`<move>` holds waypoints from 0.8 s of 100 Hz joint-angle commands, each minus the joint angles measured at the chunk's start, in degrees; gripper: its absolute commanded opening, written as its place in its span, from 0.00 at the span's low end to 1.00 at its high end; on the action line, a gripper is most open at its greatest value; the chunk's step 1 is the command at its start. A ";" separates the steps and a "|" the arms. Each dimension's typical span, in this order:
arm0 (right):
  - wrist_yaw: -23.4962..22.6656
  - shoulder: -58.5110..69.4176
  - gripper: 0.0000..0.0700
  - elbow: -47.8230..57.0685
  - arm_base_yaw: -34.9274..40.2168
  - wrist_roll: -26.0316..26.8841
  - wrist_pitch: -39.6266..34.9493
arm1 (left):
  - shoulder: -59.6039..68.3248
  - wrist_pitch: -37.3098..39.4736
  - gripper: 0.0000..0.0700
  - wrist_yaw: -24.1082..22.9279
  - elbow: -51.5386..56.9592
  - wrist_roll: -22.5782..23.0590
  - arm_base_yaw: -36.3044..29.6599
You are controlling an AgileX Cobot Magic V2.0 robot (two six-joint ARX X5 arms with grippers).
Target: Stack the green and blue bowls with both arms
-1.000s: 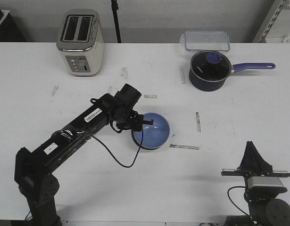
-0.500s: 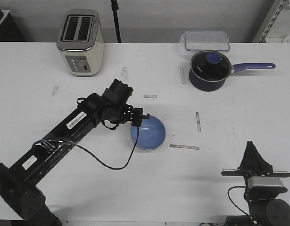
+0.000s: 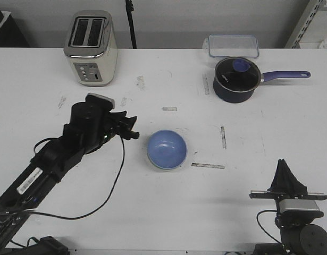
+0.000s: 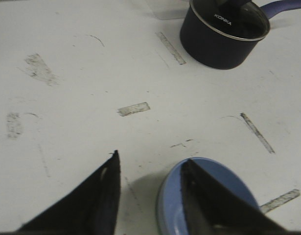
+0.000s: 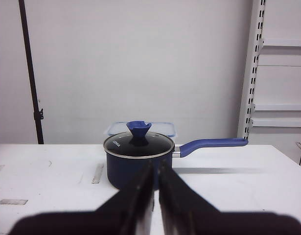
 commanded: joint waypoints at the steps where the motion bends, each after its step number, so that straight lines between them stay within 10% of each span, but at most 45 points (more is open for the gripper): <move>1: 0.02 -0.13 0.01 0.15 0.00 -0.66 0.70 | -2.64 2.84 0.00 -0.35 -3.56 5.97 1.27; 80: 0.02 -0.13 0.01 0.15 0.00 -0.66 0.70 | -42.49 24.28 0.00 -5.42 -45.66 12.59 23.37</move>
